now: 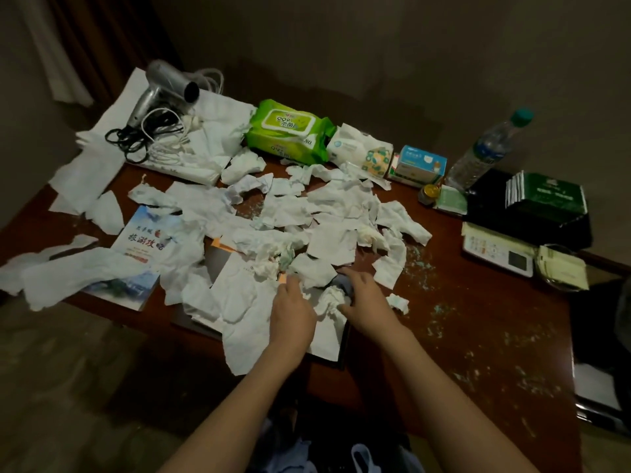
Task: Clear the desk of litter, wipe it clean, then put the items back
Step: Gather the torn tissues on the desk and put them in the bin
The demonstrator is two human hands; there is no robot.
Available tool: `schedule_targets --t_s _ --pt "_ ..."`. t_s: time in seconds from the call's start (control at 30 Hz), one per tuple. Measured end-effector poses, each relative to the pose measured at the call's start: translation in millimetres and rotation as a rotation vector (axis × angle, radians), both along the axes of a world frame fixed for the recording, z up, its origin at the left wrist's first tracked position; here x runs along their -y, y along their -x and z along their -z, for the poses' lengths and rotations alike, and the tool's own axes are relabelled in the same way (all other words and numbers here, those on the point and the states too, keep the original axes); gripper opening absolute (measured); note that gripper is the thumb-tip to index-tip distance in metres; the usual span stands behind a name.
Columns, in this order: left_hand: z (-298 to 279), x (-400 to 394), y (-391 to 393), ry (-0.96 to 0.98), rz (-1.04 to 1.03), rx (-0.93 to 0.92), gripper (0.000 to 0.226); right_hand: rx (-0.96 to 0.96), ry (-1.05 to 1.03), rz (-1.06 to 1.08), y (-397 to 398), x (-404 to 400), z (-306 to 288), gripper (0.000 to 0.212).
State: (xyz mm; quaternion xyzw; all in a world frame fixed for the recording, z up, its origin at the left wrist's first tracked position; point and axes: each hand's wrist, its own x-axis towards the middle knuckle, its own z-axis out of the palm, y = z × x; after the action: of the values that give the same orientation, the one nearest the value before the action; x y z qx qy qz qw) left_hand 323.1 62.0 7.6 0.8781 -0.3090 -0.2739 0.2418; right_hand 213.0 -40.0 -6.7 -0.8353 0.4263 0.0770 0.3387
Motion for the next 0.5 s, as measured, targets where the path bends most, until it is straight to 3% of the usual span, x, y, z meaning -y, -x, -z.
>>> schedule_targets --t_s 0.07,0.17,0.37,0.5 --pt "-7.0 1.7 -7.9 0.046 0.000 -0.024 0.040 -0.089 0.010 -0.147 -10.8 -0.8 1.3 0.090" --pt "-12.0 3.7 -18.1 0.052 0.005 -0.010 0.038 -0.186 0.012 -0.297 -28.4 1.2 5.6 0.099" --pt "-7.5 -2.7 -31.4 -0.003 -0.023 -0.033 0.042 -0.223 0.078 -0.505 -41.1 7.8 26.6 0.081" --pt "-5.0 -5.7 -34.0 -0.016 -0.031 -0.032 0.045 -0.201 0.165 -0.486 -37.7 3.1 31.6 0.059"
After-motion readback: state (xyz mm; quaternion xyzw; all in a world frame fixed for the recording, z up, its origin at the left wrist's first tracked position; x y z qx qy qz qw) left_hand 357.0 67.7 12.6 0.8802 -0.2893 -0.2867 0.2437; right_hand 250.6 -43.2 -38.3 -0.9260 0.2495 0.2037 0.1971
